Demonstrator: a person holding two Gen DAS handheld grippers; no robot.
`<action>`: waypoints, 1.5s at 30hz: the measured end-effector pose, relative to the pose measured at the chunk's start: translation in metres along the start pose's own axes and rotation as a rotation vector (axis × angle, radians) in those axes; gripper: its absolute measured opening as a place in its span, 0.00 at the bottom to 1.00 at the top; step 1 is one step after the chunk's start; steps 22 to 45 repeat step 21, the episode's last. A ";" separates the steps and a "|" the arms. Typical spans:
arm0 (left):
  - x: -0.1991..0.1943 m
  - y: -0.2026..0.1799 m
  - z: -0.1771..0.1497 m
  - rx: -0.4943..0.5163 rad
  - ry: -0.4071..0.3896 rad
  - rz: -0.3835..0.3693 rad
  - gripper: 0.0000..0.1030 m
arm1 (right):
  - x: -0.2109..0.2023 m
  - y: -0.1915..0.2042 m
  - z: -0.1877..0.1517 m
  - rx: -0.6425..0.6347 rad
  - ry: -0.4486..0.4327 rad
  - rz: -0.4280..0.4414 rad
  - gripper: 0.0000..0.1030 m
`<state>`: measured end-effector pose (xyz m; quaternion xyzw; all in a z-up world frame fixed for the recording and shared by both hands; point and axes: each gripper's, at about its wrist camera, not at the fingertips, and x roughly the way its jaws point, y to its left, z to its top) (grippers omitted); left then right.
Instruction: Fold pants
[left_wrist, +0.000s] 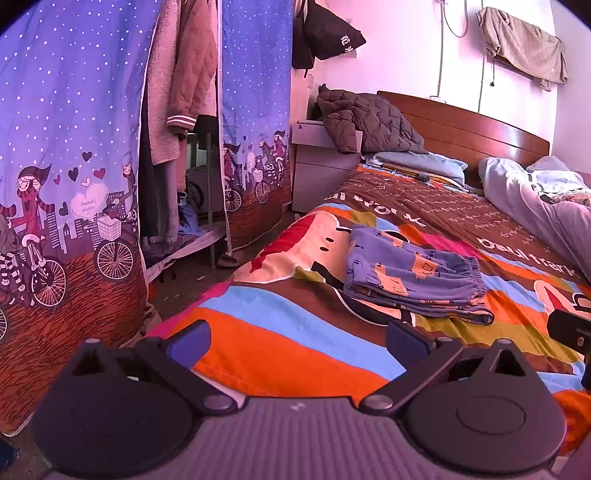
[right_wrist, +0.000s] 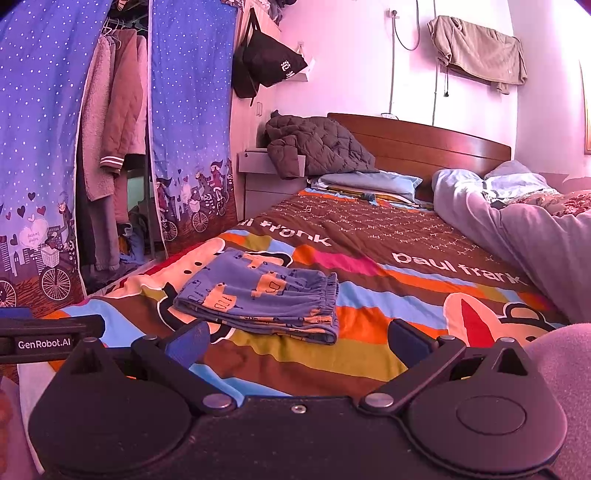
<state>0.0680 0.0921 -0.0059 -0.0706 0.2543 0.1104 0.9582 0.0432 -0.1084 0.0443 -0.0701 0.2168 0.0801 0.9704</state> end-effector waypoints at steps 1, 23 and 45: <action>0.001 0.000 0.000 -0.003 0.004 -0.001 1.00 | 0.000 0.000 0.000 -0.001 0.000 0.000 0.99; 0.002 -0.002 -0.003 -0.001 0.012 -0.007 1.00 | 0.000 0.001 0.000 -0.002 0.001 -0.001 0.99; 0.002 -0.002 -0.003 -0.001 0.012 -0.007 1.00 | 0.000 0.001 0.000 -0.002 0.001 -0.001 0.99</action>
